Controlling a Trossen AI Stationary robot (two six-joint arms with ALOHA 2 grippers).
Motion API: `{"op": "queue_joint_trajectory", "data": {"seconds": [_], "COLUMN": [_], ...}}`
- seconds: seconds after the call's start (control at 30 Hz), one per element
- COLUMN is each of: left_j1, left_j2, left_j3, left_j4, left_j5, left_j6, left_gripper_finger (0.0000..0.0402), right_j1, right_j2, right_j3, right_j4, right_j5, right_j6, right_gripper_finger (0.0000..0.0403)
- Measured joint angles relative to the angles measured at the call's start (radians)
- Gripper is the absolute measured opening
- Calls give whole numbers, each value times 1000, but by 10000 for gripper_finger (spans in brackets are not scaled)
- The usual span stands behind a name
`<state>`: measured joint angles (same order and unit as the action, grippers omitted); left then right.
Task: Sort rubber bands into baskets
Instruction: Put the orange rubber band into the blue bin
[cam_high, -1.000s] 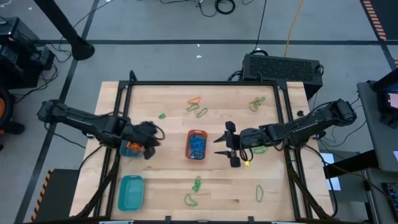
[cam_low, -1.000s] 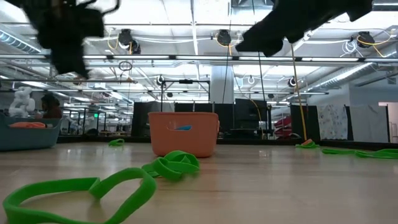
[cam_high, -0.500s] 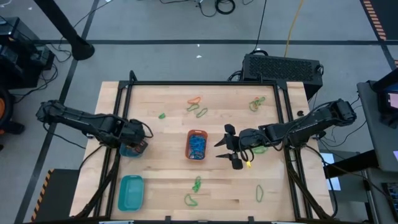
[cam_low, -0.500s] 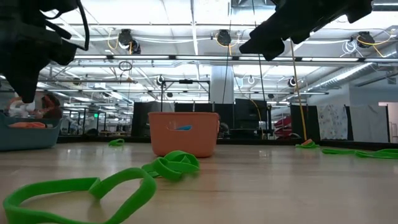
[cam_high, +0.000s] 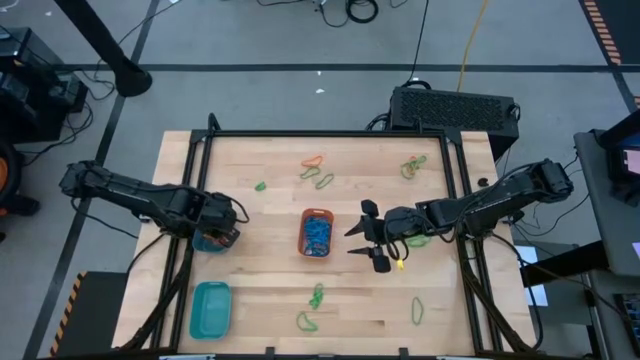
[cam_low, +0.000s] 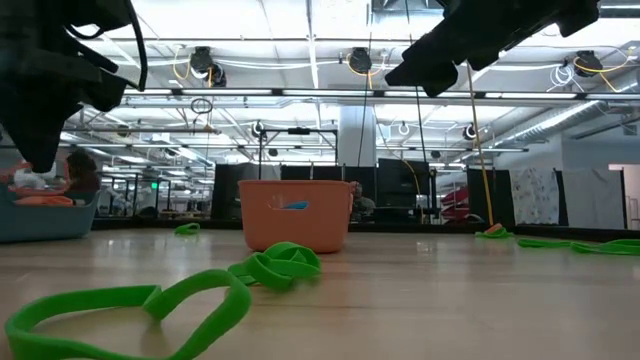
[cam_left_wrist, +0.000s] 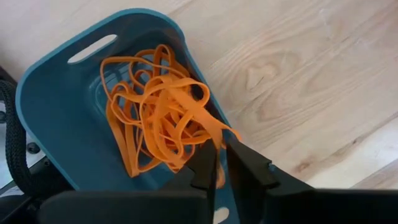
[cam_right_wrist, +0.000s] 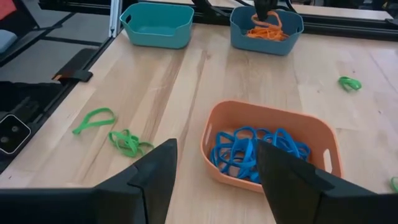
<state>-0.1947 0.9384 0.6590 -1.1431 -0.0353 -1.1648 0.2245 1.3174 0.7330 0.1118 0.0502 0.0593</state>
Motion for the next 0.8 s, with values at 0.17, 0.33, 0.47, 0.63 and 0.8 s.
{"op": "queue_joint_trajectory", "data": {"seconds": [0.17, 0.33, 0.47, 0.63, 0.8], "left_j1": [0, 0, 0, 0, 0], "left_j2": [4, 5, 5, 5, 5], "left_j3": [0, 0, 0, 0, 10], "left_j4": [-1, -1, -1, -1, -7], "left_j5": [0, 0, 0, 1, 23], "left_j6": [0, 0, 0, 0, 2], "left_gripper_finger": [75, 98, 111, 116, 117], "right_j1": [0, 0, 0, 1, 6], "right_j2": [0, 0, 0, 0, 0], "right_j3": [0, 0, 0, 0, 0], "right_j4": [-11, -12, -12, -13, -13], "right_j5": [0, 0, 0, -3, -3], "right_j6": [0, 0, 0, 0, 0], "right_gripper_finger": [210, 210, 210, 210, 210]}}
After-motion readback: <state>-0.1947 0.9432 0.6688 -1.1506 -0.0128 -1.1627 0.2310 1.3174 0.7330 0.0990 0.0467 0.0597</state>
